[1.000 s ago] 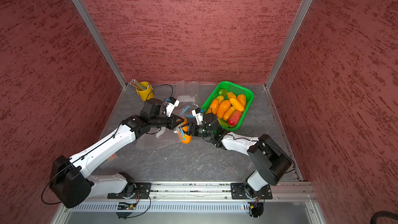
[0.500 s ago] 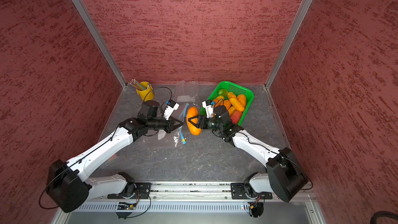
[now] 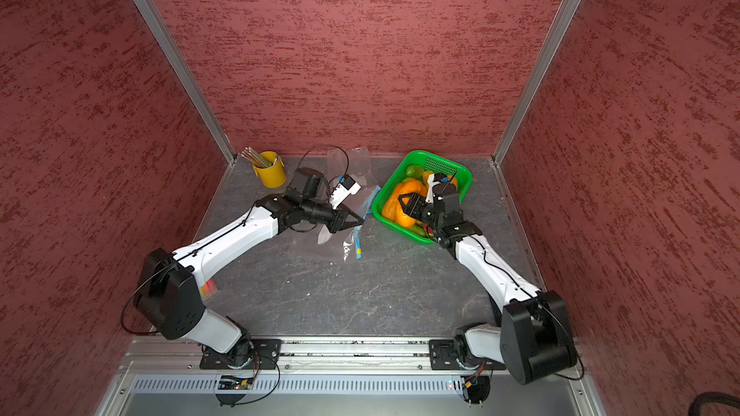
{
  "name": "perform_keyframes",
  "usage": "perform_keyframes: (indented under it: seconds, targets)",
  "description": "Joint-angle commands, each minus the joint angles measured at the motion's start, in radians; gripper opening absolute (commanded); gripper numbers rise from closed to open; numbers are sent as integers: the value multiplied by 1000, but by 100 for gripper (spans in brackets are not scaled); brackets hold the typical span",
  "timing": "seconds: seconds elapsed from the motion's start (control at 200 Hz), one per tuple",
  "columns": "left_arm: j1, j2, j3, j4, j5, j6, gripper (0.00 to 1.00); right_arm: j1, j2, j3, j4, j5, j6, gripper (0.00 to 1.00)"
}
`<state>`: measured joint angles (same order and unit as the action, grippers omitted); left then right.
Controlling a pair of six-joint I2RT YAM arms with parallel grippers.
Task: Place the mango in a zip-top bag and seal the zipper
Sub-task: Place the mango in the basket, then open the zipper of the food storage bag.
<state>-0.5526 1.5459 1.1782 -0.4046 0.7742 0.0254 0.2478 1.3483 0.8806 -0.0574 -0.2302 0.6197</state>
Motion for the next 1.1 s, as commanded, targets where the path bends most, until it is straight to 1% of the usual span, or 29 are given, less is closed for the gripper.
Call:
perform_keyframes:
  seconds: [0.0, 0.03, 0.085, 0.125, 0.145, 0.165, 0.18, 0.2, 0.276, 0.331, 0.351, 0.431, 0.456, 0.466, 0.531, 0.571, 0.621, 0.686, 0.832, 0.872, 0.937, 1.017, 1.067, 1.092]
  targets:
    - [15, -62, -100, 137, 83, -58, 0, -18, 153, 78, -13, 62, -54, 11]
    - [21, -78, -120, 162, 80, -77, 0, -21, 187, 95, -21, 74, -55, 13]
    - [25, -98, -131, 173, 76, -91, 0, -24, 229, 117, -25, 83, -54, 14]
    - [28, -108, -132, 178, 78, -99, 0, -26, 241, 124, -32, 99, -48, 19]
    - [29, -110, -136, 184, 81, -104, 0, -26, 246, 127, -39, 104, -48, 25]
    - [32, -113, -139, 195, 89, -112, 0, -27, 247, 131, -49, 113, -47, 36]
    - [32, -114, -141, 201, 95, -117, 0, -27, 247, 134, -58, 121, -48, 46]
    - [33, -116, -144, 212, 103, -123, 0, -28, 247, 140, -73, 133, -48, 56]
    - [34, -113, -153, 238, 117, -141, 0, -27, 232, 152, -118, 166, -53, 75]
    - [36, -105, -152, 249, 123, -148, 0, -28, 197, 153, -141, 187, -56, 96]
    - [36, -102, -151, 253, 124, -151, 0, -28, 183, 149, -142, 189, -57, 98]
    - [38, -91, -149, 267, 131, -160, 0, -27, 119, 129, -136, 173, -58, 97]
    - [39, -88, -148, 271, 130, -162, 0, -28, 111, 118, -123, 148, -56, 97]
    - [38, -87, -147, 271, 128, -163, 0, -27, 83, 113, -116, 137, -55, 96]
    - [39, -83, -146, 282, 129, -172, 0, -20, 11, 59, -30, 30, -29, 90]
    - [41, -80, -148, 292, 130, -178, 0, -10, -37, -1, 82, -71, 16, 86]
    - [44, -78, -147, 305, 131, -191, 0, 19, -83, -104, 299, -205, 119, 80]
    - [46, -75, -139, 313, 131, -207, 0, 66, -99, -205, 548, -307, 248, 75]
    - [46, -72, -130, 319, 127, -210, 0, 151, -42, -263, 790, -335, 358, 56]
    - [46, -69, -129, 317, 126, -210, 0, 163, -8, -254, 830, -349, 375, 53]
    - [49, -71, -132, 317, 127, -211, 0, 169, 50, -238, 876, -369, 397, 44]
    - [51, -73, -135, 319, 126, -213, 0, 169, 95, -245, 969, -379, 436, 43]
    - [52, -71, -135, 316, 124, -211, 0, 171, 100, -241, 985, -378, 441, 44]
    - [54, -70, -135, 316, 125, -211, 0, 171, 128, -237, 985, -377, 439, 43]
